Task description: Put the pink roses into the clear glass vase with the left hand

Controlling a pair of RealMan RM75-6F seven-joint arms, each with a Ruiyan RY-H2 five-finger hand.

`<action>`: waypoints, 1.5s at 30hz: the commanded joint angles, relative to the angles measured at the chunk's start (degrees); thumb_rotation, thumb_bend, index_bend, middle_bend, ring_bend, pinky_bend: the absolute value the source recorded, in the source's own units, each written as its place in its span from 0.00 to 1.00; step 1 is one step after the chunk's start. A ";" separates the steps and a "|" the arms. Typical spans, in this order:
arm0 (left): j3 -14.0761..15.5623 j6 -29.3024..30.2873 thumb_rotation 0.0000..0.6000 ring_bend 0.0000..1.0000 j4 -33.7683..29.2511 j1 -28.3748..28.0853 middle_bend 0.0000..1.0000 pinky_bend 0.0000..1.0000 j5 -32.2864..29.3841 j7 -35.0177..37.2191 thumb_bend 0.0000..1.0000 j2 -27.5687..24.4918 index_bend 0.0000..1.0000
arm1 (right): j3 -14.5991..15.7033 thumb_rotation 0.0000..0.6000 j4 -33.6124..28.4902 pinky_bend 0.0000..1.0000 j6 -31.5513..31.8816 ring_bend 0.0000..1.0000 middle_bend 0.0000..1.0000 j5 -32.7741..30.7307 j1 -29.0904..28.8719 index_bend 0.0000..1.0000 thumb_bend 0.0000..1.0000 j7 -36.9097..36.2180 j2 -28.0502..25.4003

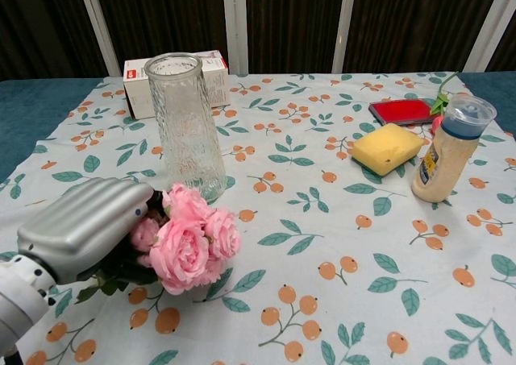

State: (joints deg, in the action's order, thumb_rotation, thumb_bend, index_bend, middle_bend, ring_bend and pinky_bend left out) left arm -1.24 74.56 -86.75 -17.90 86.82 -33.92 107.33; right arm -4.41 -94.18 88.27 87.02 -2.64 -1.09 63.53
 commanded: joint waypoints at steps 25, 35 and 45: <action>-15.00 -5.53 1.00 0.39 -40.51 -12.86 0.47 0.54 1.65 30.41 0.50 -29.07 0.45 | -0.15 1.00 -0.55 0.17 -0.94 0.18 0.07 -0.95 -0.30 0.11 0.27 1.42 0.35; -27.15 -10.15 1.00 0.39 -35.14 -22.37 0.47 0.52 -14.79 28.43 0.49 -27.13 0.45 | -0.40 1.00 0.32 0.17 -1.87 0.18 0.07 -1.91 -0.68 0.11 0.27 2.06 1.04; -32.16 -11.00 1.00 0.39 -25.82 -28.04 0.47 0.52 -21.18 34.28 0.46 -24.59 0.45 | -1.85 1.00 1.90 0.17 -3.35 0.18 0.07 -5.57 -0.86 0.11 0.27 -0.71 0.76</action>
State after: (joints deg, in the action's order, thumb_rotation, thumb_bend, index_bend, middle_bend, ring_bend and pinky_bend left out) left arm -32.68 63.92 -113.53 -45.11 66.41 -0.24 82.53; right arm -6.07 -92.52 85.12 81.73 -3.45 -1.58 64.29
